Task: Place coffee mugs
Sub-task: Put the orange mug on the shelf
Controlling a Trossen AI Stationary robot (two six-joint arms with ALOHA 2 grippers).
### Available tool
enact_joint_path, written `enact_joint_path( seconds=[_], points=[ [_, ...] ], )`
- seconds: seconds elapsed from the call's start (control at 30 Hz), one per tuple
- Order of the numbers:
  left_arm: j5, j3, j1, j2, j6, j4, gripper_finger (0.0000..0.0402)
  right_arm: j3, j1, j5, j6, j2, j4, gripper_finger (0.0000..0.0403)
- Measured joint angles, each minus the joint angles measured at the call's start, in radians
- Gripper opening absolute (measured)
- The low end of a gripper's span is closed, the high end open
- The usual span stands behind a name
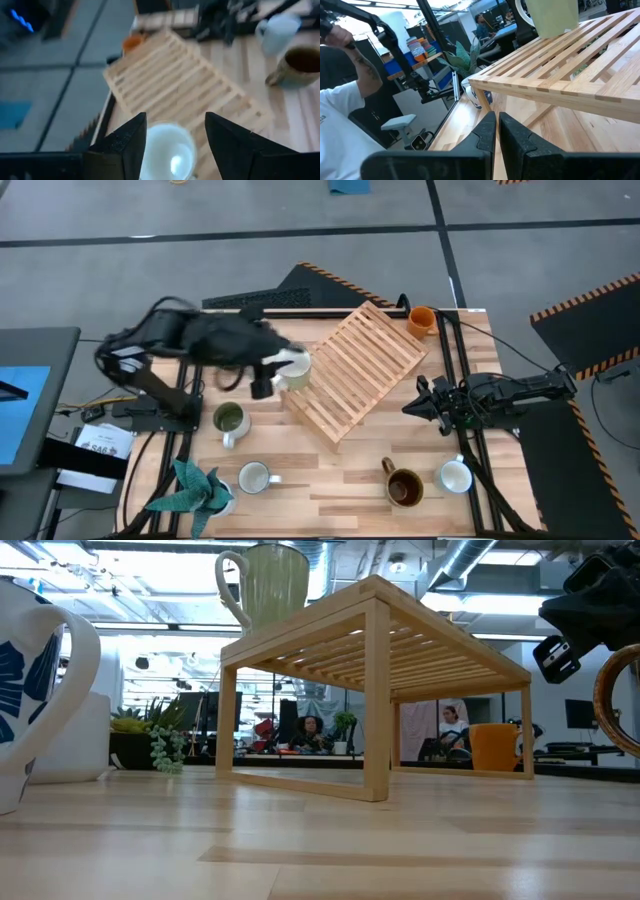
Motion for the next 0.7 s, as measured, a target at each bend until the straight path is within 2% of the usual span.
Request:
enact_joint_path(
  seconds=[0.1,0.23,0.43,0.57,0.7],
  points=[
    [-0.082,-0.214,-0.082,-0.133,0.027,0.184,0.0187,0.0,0.0,0.0,0.0,0.0,0.0,0.0049],
    [-0.158,-0.598,-0.158,-0.353,0.076,0.49,0.0187,0.0,0.0,0.0,0.0,0.0,0.0,0.0049],
    [-0.114,-1.137,-0.21,-0.648,0.197,0.998,0.0187,0.0,0.0,0.0,0.0,0.0,0.0,0.0049],
    [-0.055,-1.393,-0.228,-0.78,0.267,1.299,0.0187,0.0,0.0,0.0,0.0,0.0,0.0,0.0049],
    [-0.051,-1.56,-0.227,-0.848,0.287,1.524,0.0187,0.0,0.0,0.001,-0.031,0.0,0.0,0.0049]
  ],
)
